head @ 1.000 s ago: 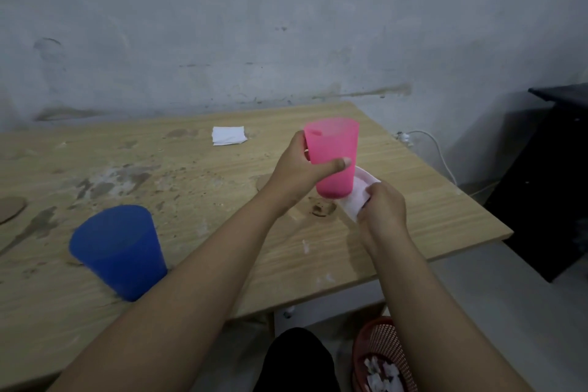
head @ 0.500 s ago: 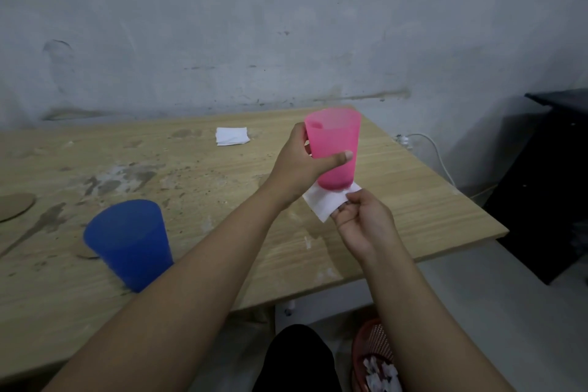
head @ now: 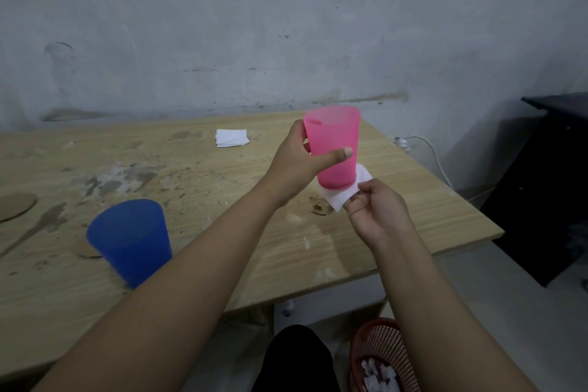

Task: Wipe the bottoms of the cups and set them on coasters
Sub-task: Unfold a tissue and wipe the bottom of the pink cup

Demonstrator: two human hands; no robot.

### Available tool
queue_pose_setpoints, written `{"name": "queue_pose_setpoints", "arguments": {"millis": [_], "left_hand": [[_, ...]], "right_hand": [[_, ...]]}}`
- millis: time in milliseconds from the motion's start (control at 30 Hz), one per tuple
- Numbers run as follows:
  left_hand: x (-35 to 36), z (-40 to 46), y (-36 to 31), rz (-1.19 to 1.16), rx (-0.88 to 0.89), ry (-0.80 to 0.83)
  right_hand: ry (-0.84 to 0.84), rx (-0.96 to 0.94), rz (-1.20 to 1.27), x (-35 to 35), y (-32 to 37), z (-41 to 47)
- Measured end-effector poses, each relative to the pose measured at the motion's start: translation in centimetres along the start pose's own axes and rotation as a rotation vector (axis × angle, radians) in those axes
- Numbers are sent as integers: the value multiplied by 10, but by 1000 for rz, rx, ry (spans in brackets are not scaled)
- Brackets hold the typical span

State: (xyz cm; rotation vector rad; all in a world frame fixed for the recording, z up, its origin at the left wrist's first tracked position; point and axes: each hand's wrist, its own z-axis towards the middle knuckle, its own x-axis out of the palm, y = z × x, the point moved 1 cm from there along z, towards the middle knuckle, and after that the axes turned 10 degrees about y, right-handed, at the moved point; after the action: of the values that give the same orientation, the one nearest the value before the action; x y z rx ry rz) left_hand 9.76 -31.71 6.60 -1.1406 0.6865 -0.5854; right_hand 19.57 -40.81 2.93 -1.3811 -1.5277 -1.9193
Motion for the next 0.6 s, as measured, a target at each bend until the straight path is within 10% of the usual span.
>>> {"name": "queue_pose_setpoints", "arguments": {"millis": [600], "left_hand": [[-4, -1, -6, -26, 24, -17]], "right_hand": [[-47, -31, -37, -6, 10, -4]]}}
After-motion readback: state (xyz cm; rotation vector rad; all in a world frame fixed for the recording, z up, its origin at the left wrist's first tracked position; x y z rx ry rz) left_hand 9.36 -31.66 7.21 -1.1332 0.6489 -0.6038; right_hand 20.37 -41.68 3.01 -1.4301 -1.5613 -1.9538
